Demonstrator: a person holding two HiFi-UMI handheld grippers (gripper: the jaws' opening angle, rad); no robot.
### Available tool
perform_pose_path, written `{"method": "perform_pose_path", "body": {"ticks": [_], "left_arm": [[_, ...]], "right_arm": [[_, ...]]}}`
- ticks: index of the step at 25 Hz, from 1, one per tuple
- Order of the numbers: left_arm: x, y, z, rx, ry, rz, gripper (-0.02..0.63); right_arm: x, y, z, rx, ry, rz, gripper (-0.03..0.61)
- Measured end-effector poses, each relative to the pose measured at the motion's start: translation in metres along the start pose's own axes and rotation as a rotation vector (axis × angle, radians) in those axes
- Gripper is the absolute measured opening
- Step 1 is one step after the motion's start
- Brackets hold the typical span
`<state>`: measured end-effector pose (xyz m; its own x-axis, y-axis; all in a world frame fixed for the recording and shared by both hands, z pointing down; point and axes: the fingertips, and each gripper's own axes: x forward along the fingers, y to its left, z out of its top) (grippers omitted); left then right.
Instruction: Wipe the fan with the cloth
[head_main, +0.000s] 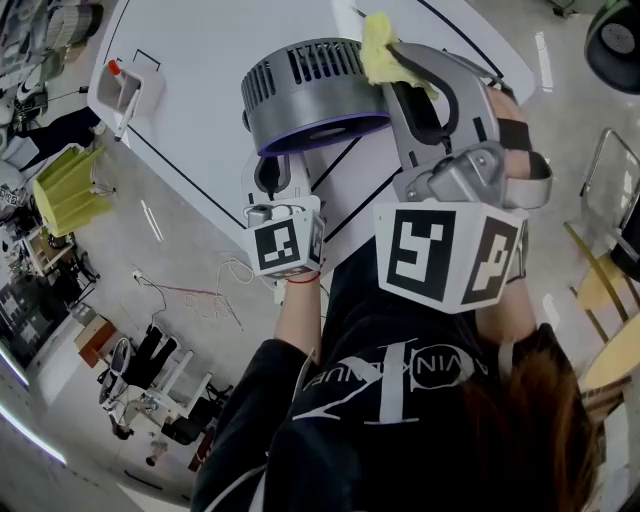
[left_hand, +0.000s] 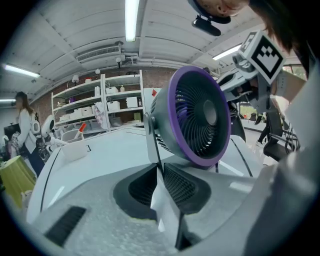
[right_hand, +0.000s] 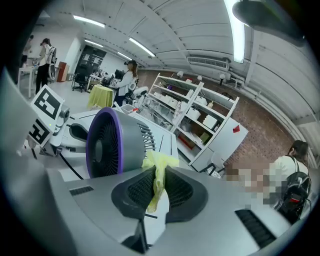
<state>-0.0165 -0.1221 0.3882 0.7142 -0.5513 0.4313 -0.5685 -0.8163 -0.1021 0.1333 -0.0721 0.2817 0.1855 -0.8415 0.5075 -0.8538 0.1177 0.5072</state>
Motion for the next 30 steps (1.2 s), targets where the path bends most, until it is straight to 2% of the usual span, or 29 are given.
{"method": "perform_pose_path", "body": {"ticks": [6,10,14,17,19,22,25,27,30], "left_arm": [[-0.001,-0.001,0.001,-0.032,0.010,0.005,0.057],[-0.001,-0.002,-0.001,0.007,0.008,-0.007,0.061],[-0.008,-0.002,0.002,0.019,-0.001,0.009,0.061],[-0.018,0.000,0.008,-0.007,-0.030,0.045,0.061],[-0.027,0.001,0.012,-0.031,-0.072,0.093,0.131],[-0.040,-0.009,0.011,-0.063,-0.110,0.135,0.192],[-0.046,-0.018,0.013,-0.078,-0.116,0.126,0.215],[-0.043,-0.016,0.018,-0.116,-0.114,0.121,0.215],[-0.040,-0.018,0.021,-0.138,-0.124,0.074,0.207]], "right_arm": [[0.000,0.002,-0.002,0.002,0.000,-0.017,0.035],[-0.002,-0.004,-0.001,0.022,-0.030,-0.037,0.036],[-0.013,-0.016,0.001,0.049,-0.075,-0.098,0.037],[-0.022,-0.015,-0.001,0.037,-0.075,-0.111,0.037],[-0.028,-0.012,-0.001,0.042,-0.073,-0.114,0.037],[-0.034,-0.009,-0.001,0.043,-0.058,-0.113,0.037],[-0.041,-0.008,0.000,0.025,-0.051,-0.115,0.037],[-0.046,-0.008,0.000,0.012,-0.049,-0.116,0.037],[-0.053,-0.005,0.004,-0.004,-0.050,-0.106,0.037]]}}
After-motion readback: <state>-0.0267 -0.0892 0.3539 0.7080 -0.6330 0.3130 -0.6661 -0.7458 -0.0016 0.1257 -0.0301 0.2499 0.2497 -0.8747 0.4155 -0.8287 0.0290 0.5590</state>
